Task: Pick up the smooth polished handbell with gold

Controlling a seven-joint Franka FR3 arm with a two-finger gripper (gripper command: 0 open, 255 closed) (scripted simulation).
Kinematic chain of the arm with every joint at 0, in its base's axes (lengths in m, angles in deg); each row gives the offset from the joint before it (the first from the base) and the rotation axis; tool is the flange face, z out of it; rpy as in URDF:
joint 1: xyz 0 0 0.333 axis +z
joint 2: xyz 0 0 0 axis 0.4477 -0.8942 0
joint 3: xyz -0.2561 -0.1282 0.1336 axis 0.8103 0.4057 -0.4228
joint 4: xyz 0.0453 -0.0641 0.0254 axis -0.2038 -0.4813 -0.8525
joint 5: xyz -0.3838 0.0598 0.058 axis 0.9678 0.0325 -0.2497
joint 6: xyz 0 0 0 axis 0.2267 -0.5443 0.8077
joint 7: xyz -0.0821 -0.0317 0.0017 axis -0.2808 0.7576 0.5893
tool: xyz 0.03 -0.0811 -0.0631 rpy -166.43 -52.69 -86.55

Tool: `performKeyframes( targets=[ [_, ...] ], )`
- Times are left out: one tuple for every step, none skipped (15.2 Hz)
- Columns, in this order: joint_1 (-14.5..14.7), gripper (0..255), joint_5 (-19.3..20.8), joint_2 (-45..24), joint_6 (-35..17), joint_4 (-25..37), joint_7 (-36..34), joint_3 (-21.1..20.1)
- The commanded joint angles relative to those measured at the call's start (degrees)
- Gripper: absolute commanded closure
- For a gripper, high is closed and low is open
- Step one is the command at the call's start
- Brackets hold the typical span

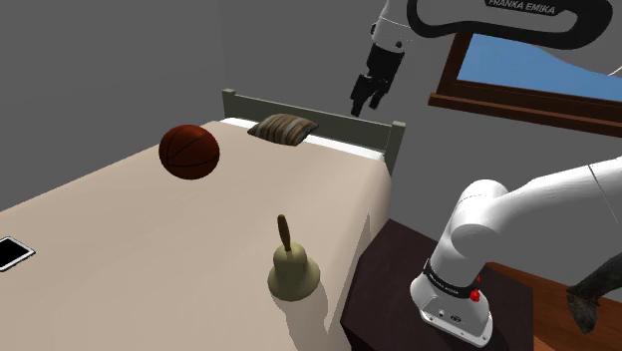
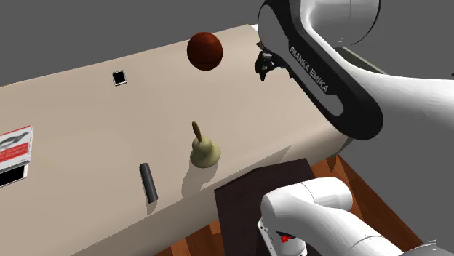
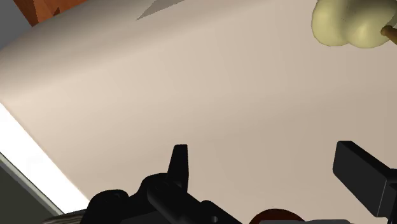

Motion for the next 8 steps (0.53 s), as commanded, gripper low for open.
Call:
performKeyframes(
  targets=[
    [0.0, 0, 0.0, 0.0, 0.0, 0.0, 0.0, 0.0],
    [0.2, 0, -0.5, -0.1, -0.6, -0.8, -1.5, -1.3],
    [0.4, 0, -0.9, -0.3, -1.2, -1.6, -3.1, -2.6],
    [0.6, 0, -1.4, -0.5, -1.8, -2.3, -4.6, -3.9],
    [0.8, 0, -1.9, -0.9, -2.4, -3.0, -6.2, -5.2],
    [1.0, 0, -2.4, -1.3, -3.0, -3.6, -7.7, -6.5],
    [1.2, 0, -2.9, -1.8, -3.6, -4.1, -9.3, -7.8],
    [1.4, 0, -3.4, -2.4, -4.3, -4.5, -10.8, -9.1]
  ],
)
